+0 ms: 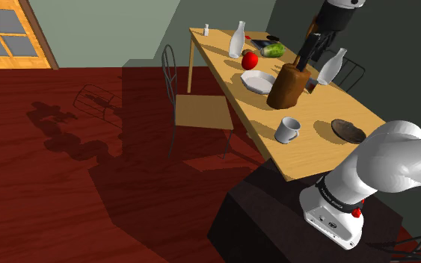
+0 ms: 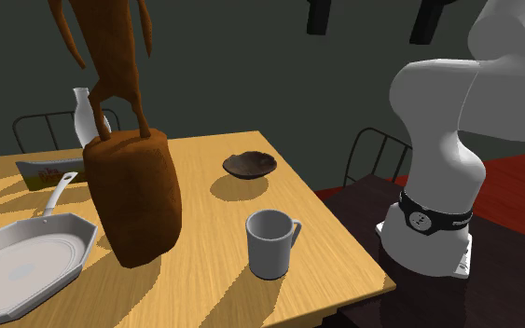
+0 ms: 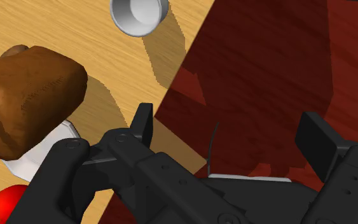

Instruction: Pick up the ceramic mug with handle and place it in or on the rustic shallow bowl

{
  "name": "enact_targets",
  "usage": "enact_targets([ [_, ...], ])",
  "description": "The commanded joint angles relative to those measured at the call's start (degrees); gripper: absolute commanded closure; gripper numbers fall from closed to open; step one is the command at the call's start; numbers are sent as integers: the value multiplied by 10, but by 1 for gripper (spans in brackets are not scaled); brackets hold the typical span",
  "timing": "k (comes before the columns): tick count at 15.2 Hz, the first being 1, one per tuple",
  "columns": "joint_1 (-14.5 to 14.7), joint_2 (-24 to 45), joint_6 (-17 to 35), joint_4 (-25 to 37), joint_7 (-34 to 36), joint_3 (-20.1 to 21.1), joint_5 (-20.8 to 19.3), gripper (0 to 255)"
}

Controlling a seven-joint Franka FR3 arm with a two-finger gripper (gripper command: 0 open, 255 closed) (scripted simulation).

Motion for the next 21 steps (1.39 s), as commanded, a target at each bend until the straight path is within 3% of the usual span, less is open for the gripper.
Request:
enact_targets([
  [1,0,0,0,0,0,0,0,0],
  [12,-46,-16,179,-176,-95,-127,-60,0],
  [21,-81,91,369,-250,-191,-259,-110,0],
])
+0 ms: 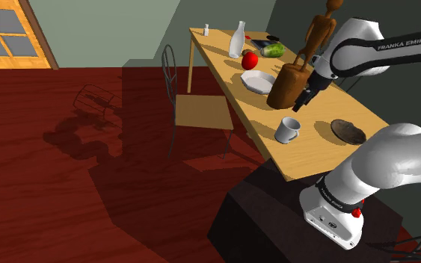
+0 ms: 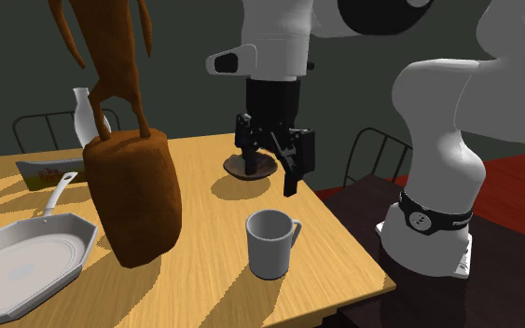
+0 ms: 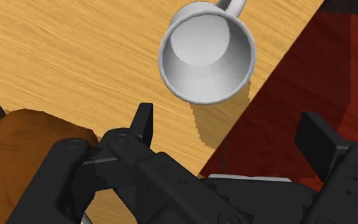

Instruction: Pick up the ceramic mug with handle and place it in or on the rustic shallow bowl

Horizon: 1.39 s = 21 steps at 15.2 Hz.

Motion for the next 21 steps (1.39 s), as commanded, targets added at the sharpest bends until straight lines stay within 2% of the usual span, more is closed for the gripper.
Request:
enact_targets([
  [1,-4,33,48,-12,-26,-33,-8,0],
  [4,5,102,122,-16,-70,-88,-4,0],
  [6,24,155,173,-13,-109,-130,14,0],
  [11,52,204,226,-20,-130,-155,40,0],
  [14,87,247,271,-23,-156,-181,77,0],
  [21,86,247,271,-23,-156,-180,77,0],
])
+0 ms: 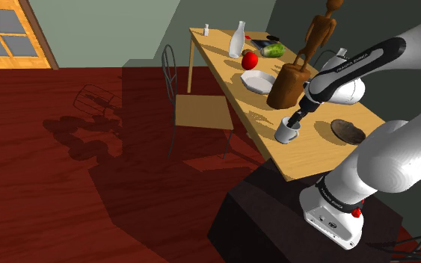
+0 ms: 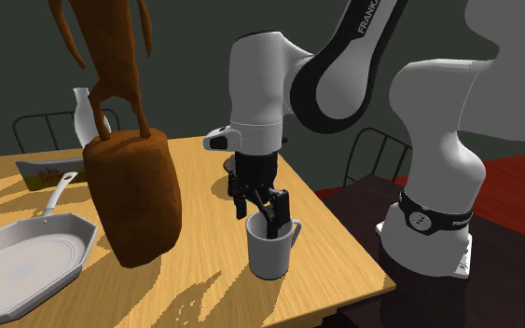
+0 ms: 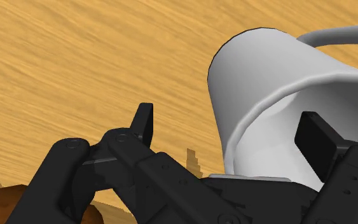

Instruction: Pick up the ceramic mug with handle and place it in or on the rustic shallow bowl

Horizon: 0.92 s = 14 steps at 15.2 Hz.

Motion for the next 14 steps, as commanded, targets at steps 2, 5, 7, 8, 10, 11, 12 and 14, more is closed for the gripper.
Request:
enact_targets([
  [2,0,0,0,0,0,0,0,255],
  [5,0,0,0,0,0,0,0,255],
  [7,0,0,0,0,0,0,0,255],
  [8,0,0,0,0,0,0,0,255],
  [10,0,0,0,0,0,0,0,255],
  [11,0,0,0,0,0,0,0,255],
  [12,-10,-12,-12,1,9,8,-12,255],
  [14,-27,-36,-37,3,25,22,-31,255],
])
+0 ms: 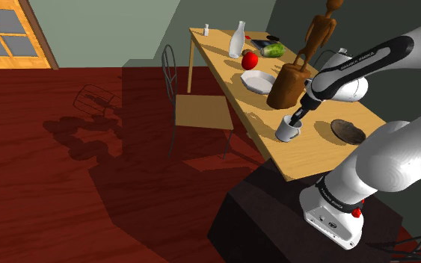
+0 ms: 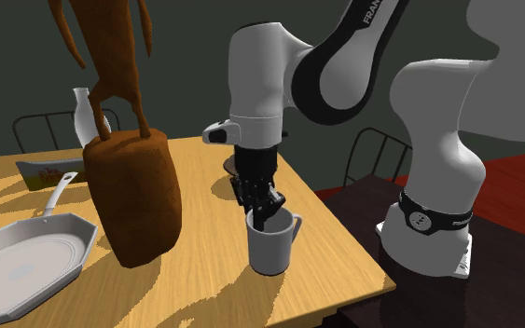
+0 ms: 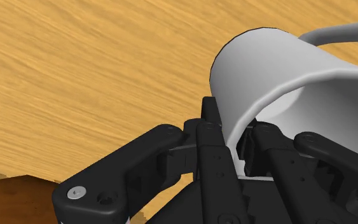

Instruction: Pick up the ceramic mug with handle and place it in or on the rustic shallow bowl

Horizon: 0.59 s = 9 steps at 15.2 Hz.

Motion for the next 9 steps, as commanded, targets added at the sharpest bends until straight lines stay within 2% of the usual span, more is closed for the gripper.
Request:
enact_targets([
  [1,-15,-22,-23,2,13,12,-17,255],
  [9,-52,-103,-119,18,45,54,-47,255],
])
